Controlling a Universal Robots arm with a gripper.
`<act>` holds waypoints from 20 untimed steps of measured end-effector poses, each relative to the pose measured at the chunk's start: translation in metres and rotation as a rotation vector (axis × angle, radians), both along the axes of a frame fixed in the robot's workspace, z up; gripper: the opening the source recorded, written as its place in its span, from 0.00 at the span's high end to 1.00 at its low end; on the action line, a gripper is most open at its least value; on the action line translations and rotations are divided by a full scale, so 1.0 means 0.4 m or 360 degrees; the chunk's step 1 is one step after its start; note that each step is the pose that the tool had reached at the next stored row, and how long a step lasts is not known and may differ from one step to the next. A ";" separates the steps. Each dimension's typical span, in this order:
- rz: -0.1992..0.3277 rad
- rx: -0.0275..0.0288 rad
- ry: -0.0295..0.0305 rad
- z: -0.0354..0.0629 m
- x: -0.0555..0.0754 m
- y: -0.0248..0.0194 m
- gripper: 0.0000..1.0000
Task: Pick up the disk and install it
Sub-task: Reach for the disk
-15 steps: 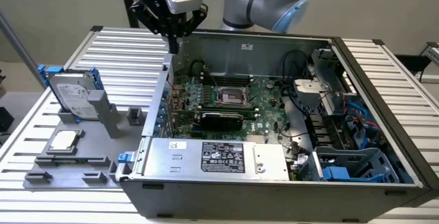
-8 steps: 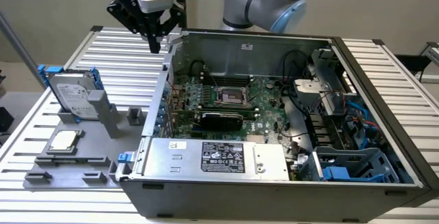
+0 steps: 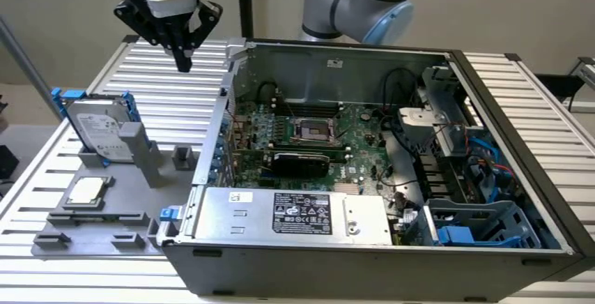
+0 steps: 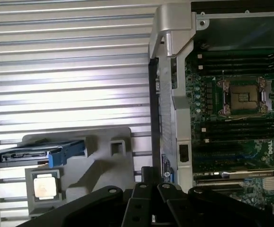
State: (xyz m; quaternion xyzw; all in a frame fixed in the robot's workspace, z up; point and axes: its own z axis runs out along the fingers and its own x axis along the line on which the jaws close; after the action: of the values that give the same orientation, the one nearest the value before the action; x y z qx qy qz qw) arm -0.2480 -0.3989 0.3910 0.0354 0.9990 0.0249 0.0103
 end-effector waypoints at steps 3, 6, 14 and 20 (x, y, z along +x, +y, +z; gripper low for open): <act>0.0000 0.00001 -0.00001 -0.002 -0.034 0.000 0.89; 0.0000 0.00001 0.00000 -0.005 -0.067 0.001 0.89; 0.0000 -0.00003 -0.00001 -0.013 -0.159 0.003 0.89; 0.0000 -0.00016 -0.00002 -0.021 -0.227 0.006 0.89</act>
State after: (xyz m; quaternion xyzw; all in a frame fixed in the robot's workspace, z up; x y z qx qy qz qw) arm -0.3387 -0.3966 0.3825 0.0354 0.9990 0.0244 0.0104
